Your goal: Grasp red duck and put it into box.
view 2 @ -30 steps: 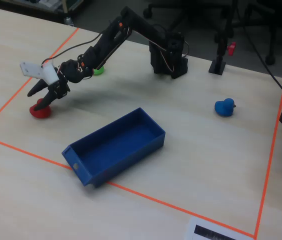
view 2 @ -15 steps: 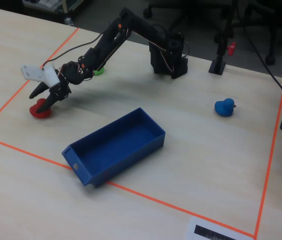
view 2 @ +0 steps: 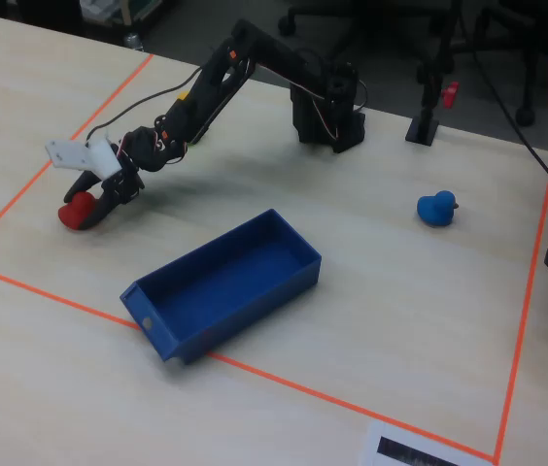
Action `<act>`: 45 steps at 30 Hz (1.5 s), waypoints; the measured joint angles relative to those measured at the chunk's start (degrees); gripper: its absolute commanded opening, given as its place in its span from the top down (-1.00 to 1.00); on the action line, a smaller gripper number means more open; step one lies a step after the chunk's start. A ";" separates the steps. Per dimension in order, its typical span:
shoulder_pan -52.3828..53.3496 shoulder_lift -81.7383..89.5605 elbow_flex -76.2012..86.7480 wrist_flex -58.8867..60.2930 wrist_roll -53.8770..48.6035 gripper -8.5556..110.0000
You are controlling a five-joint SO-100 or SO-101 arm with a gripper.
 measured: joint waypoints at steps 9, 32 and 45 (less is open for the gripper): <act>0.00 -0.09 -0.18 3.25 -3.08 0.85; -3.78 18.63 -2.37 30.15 15.21 0.85; -21.53 50.19 10.02 57.48 18.11 0.85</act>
